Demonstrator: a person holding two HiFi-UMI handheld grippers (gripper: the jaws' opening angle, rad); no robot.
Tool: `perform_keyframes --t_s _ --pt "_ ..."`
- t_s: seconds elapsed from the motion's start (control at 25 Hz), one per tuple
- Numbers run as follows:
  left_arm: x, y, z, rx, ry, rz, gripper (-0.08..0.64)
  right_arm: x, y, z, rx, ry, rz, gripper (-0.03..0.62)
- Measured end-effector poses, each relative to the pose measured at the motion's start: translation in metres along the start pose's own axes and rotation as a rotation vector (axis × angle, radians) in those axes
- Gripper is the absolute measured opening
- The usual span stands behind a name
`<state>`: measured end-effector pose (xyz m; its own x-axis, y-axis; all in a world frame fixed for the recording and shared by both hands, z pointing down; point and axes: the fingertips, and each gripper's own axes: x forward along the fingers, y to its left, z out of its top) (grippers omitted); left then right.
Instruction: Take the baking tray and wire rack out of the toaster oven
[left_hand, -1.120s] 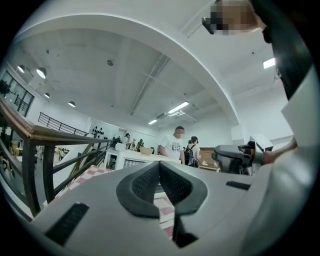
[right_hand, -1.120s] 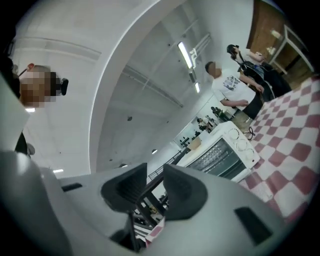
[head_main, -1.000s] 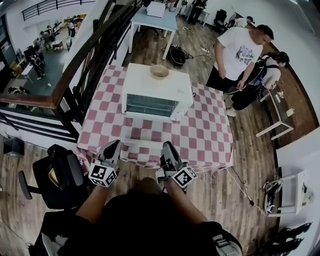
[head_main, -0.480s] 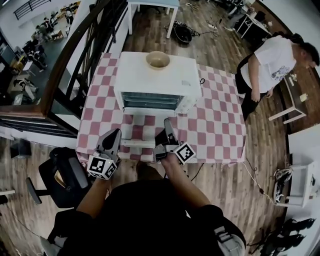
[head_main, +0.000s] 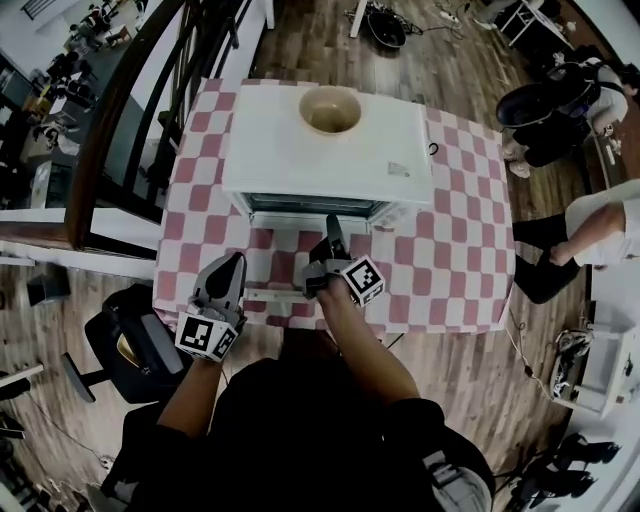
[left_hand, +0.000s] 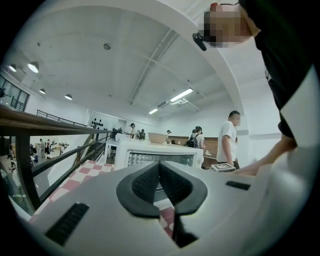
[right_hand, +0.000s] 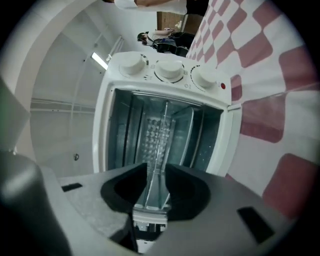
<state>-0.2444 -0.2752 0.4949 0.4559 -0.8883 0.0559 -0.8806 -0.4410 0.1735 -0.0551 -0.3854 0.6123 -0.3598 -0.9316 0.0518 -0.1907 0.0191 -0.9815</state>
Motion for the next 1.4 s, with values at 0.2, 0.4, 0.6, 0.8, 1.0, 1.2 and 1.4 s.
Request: perform_keyframes --t_s 0.2,0.4,0.6,0.8,1.0,1.2,1.4 --pt "0.009 0.001 -0.020 -0.028 0.046 -0.007 -0.006 0.027 -0.031 -0.003 0.015 0.020 -0.076 0.103" --pt "0.014 0.004 -0.034 -0.055 0.077 0.001 -0.006 0.043 -0.046 -0.001 0.056 0.012 -0.085 0.103" --pt "0.016 0.008 -0.038 -0.066 0.081 0.014 -0.006 0.061 -0.047 0.003 0.040 0.016 -0.077 0.103" --pt "0.015 0.011 -0.041 -0.071 0.092 0.019 -0.006 0.071 -0.060 0.006 0.073 0.004 -0.098 0.103" --pt "0.012 0.011 -0.040 -0.072 0.099 0.023 -0.006 0.074 -0.064 0.009 0.133 0.008 -0.095 0.082" --pt "0.008 0.012 -0.033 -0.071 0.085 0.026 -0.006 0.067 -0.064 0.005 0.179 0.006 -0.104 0.072" --pt "-0.004 0.015 -0.036 -0.103 0.078 0.047 -0.006 0.042 -0.062 -0.002 0.175 0.012 -0.117 0.071"
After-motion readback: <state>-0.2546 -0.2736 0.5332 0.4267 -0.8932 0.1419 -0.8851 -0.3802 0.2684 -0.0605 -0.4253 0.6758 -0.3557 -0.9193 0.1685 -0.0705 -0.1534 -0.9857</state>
